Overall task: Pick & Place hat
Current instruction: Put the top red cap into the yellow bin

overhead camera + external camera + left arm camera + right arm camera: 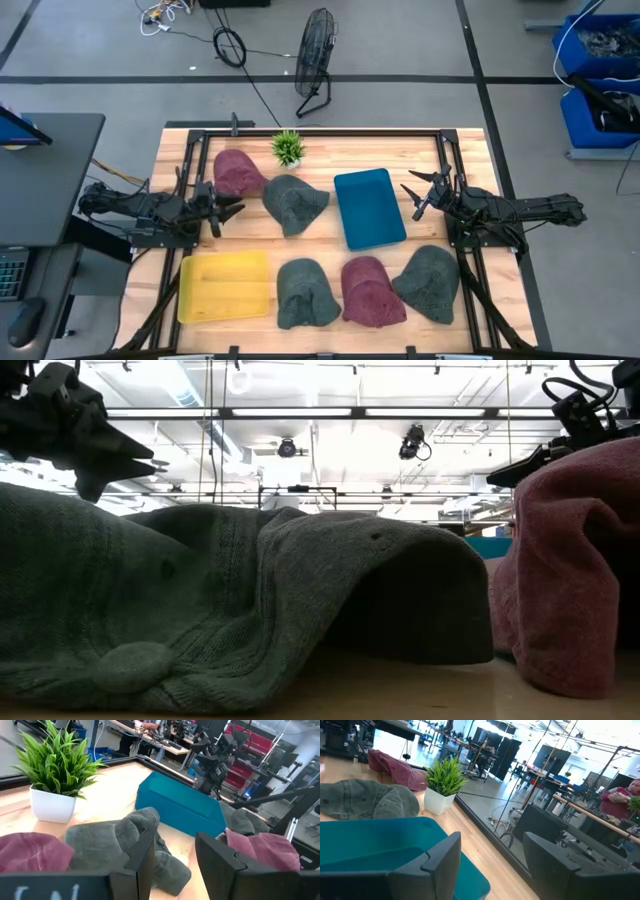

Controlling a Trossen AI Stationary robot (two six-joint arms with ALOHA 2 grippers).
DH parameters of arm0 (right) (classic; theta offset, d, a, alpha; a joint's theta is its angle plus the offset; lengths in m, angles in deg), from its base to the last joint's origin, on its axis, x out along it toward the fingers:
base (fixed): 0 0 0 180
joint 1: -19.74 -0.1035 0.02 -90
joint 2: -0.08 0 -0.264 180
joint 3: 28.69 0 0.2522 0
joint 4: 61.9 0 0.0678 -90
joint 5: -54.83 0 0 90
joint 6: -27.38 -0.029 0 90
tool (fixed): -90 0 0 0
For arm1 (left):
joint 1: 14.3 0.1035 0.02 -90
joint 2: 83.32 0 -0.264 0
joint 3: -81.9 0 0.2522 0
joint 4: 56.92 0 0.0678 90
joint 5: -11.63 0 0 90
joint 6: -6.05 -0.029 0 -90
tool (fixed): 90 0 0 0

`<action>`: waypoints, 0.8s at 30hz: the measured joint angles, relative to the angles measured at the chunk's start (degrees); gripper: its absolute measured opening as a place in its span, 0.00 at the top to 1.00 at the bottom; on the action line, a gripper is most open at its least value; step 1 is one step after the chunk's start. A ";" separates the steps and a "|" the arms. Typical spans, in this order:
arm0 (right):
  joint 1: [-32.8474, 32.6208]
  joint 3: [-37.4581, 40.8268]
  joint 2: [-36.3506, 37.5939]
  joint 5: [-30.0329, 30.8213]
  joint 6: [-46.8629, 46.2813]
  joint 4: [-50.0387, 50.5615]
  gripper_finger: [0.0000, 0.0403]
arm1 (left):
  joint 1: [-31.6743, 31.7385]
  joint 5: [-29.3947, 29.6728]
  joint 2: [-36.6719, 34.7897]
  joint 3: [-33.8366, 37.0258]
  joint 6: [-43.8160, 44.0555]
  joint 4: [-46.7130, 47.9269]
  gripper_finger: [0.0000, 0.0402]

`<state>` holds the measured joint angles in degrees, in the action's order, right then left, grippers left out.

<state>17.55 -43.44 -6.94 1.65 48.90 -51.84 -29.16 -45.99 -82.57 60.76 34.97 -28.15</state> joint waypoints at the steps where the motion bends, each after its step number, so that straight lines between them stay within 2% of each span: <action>1: 0.01 -0.02 0.00 0.00 0.00 0.00 0.45 | 0.00 0.04 0.00 0.00 -0.17 -0.41 0.64; 4: 0.01 -0.02 0.00 0.00 0.00 0.01 0.45 | 0.07 2.47 0.00 -0.70 -4.75 -3.83 0.64; 7: 0.00 -0.02 0.01 0.00 0.00 0.00 0.45 | 0.07 6.65 -0.02 -4.11 -14.73 -7.82 0.64; 10: 0.02 -0.01 -0.01 0.00 -0.01 0.00 0.45 | 0.07 9.54 0.29 -9.04 -22.87 -5.68 0.64; 12: 0.01 -0.02 0.00 0.00 0.00 0.02 0.45 | 0.07 10.47 1.39 -12.66 -24.60 -1.39 0.64; 16: 0.00 -0.01 -0.01 0.00 -0.02 0.01 0.45 | 0.07 14.90 6.10 -18.80 -21.75 10.35 0.64; 19: 0.00 -0.02 0.01 0.00 0.00 0.02 0.45 | 0.07 16.44 10.88 -21.38 -15.14 16.46 0.64; 22: 0.02 -0.01 0.00 0.00 0.00 0.01 0.45 | 0.07 16.31 16.64 -21.05 -6.90 17.51 0.64; 24: 0.01 -0.02 0.01 0.00 0.00 0.00 0.45 | 0.07 16.41 21.01 -20.24 -5.43 17.53 0.64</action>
<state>17.56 -43.46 -6.93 1.64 48.90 -51.84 -29.09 -29.57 -61.56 40.52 29.54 -10.62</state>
